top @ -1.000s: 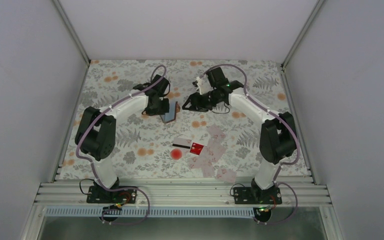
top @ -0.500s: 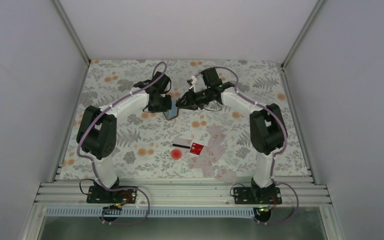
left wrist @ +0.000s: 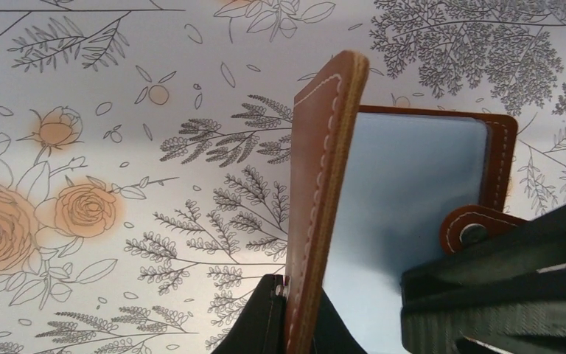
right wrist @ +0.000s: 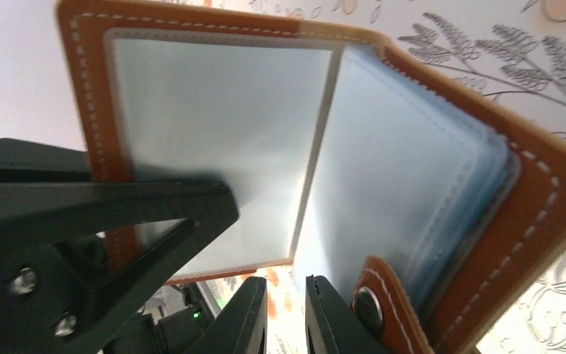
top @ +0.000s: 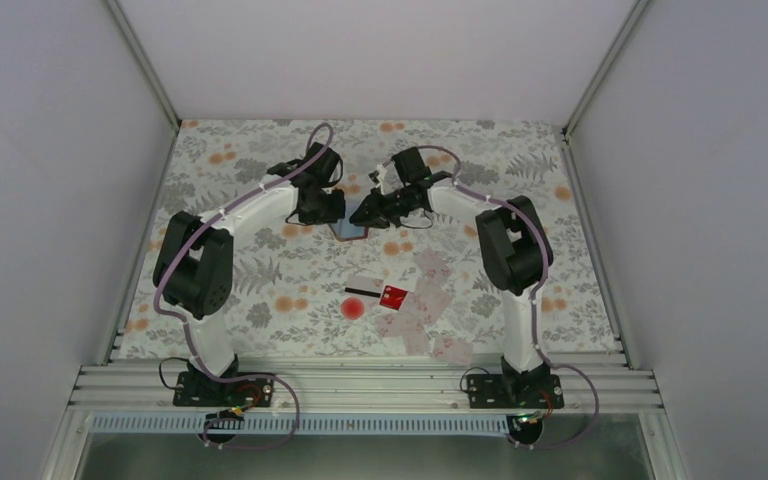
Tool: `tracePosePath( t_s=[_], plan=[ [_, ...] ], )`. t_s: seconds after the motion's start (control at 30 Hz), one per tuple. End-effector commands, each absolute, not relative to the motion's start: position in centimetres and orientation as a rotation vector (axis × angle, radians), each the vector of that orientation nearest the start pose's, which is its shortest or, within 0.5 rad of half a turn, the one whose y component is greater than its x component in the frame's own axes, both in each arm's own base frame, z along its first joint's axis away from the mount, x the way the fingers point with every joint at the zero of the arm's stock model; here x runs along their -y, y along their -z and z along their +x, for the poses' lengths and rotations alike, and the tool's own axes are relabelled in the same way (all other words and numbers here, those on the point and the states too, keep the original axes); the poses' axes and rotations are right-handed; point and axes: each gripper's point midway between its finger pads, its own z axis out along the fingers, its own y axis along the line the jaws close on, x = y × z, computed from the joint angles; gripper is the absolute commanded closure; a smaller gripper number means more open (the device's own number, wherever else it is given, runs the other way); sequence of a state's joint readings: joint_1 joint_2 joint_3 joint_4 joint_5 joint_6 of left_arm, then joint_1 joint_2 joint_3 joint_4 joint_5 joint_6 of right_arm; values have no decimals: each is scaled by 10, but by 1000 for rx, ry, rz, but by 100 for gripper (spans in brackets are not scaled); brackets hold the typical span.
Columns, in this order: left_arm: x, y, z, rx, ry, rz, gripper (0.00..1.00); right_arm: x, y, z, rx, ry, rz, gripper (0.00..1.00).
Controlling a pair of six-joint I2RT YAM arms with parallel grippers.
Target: Put the credit cards into the card holder
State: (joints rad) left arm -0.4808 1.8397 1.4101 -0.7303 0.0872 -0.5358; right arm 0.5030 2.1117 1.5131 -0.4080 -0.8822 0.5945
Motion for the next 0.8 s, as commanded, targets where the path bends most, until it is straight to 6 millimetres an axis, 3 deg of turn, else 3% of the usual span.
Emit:
tracePosePath(
  t_s=[0.0, 0.1, 0.23, 0.43, 0.57, 0.77],
  plan=[
    [226, -105, 382, -2756, 474, -33, 98, -342, -70, 368, -2793, -1380, -233, 86],
    [232, -107, 381, -2733, 534, -12, 98, -336, -48, 368, -2845, -1352, -195, 87],
    [238, -108, 378, -2711, 603, 4, 98, -333, -32, 367, -2886, -1316, -181, 89],
    [229, -102, 374, -2709, 611, -24, 98, -309, -8, 369, -2961, -1064, -186, 90],
    [231, -91, 371, -2718, 642, -16, 98, -308, -3, 363, -2967, -1068, -209, 90],
    [237, -82, 368, -2722, 699, 3, 98, -312, -16, 366, -2928, -1088, -255, 89]
  ],
)
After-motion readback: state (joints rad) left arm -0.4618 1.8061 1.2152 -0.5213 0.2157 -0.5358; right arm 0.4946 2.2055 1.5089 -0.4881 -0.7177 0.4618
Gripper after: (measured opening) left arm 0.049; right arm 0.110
